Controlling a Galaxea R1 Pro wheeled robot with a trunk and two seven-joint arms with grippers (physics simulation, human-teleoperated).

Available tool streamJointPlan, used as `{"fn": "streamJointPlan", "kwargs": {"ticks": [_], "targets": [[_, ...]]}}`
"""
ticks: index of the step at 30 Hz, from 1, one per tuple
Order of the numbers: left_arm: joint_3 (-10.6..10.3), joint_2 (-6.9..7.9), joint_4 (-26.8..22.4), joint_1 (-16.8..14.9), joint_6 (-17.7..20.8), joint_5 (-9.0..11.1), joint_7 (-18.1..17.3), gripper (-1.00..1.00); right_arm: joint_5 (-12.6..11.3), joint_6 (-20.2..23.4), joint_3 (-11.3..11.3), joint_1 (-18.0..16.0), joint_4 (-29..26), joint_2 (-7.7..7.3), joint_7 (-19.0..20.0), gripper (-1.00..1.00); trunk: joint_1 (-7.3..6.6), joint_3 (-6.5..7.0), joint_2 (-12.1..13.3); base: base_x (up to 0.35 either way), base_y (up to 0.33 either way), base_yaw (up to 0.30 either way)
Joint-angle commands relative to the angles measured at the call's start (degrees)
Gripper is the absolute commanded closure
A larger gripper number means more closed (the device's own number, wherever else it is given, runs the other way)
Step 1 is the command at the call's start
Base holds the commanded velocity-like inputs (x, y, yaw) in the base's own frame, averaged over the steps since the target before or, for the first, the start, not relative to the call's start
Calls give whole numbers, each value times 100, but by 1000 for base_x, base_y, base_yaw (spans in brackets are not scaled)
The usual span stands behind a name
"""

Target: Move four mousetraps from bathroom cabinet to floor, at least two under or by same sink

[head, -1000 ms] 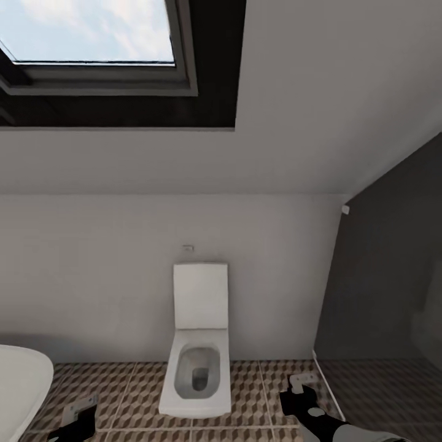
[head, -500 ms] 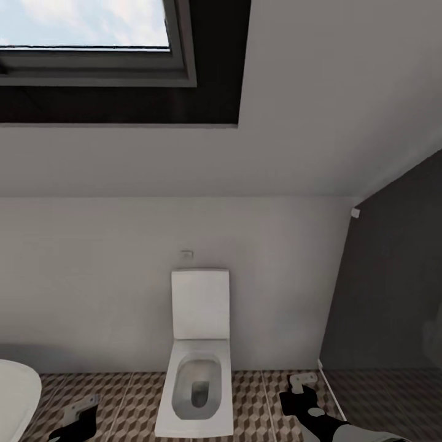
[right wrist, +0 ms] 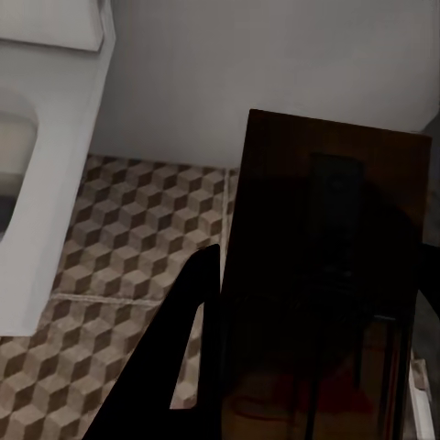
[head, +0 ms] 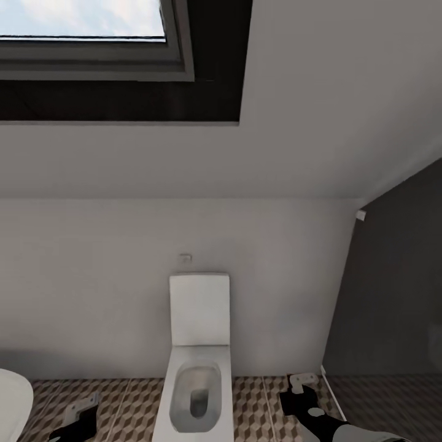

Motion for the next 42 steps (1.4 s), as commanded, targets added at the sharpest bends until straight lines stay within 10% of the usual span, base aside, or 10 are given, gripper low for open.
{"fn": "streamJointPlan", "kwargs": {"ticks": [1,42], "targets": [[-42,-3,18,-5,-21,35,-17,100,-72,-43,48,-8,26,5,8,100,5,-2,-4,315,0,0],[-42,-3,18,-5,-21,36,-17,100,-91,-43,45,-8,26,5,8,100,5,-2,-4,88,23,0]]}}
